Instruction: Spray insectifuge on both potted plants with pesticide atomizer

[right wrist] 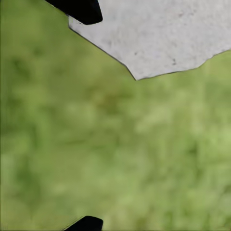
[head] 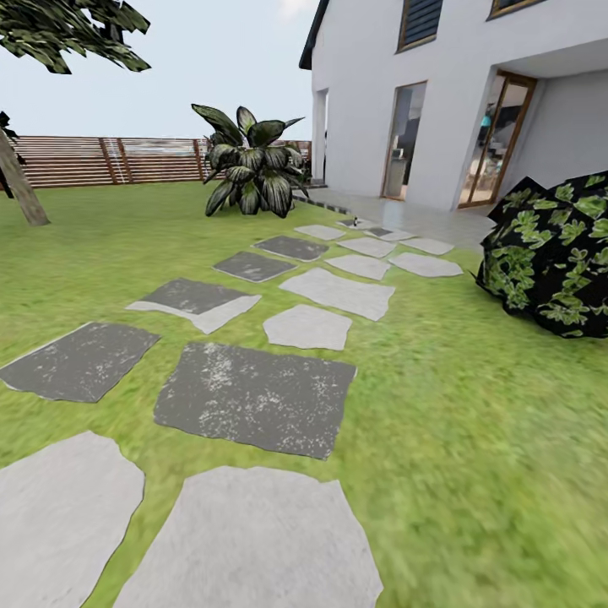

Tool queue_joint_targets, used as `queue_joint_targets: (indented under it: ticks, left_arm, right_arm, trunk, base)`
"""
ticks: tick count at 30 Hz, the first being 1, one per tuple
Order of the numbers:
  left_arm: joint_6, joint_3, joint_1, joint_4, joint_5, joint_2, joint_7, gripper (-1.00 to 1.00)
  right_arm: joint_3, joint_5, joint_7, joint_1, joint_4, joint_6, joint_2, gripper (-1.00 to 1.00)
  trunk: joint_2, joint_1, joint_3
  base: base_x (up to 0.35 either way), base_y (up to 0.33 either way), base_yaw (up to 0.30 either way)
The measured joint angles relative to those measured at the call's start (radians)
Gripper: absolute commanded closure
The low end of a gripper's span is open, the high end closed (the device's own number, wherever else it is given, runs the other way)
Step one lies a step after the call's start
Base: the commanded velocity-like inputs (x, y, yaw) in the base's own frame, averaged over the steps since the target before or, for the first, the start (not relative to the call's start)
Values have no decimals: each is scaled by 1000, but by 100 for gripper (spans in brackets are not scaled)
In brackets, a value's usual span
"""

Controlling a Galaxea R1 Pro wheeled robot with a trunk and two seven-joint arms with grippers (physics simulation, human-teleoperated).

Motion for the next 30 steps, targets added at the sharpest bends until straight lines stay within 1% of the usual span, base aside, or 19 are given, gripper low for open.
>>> queue_joint_targets:
  ticks: [30]
  left_arm:
    - [0,0,0,-1,0,0,0,-100]
  right_arm:
    - [-1,0,0,0,0,0,0,-100]
  trunk:
    - [0,0,0]
  base:
    - [306,0,0]
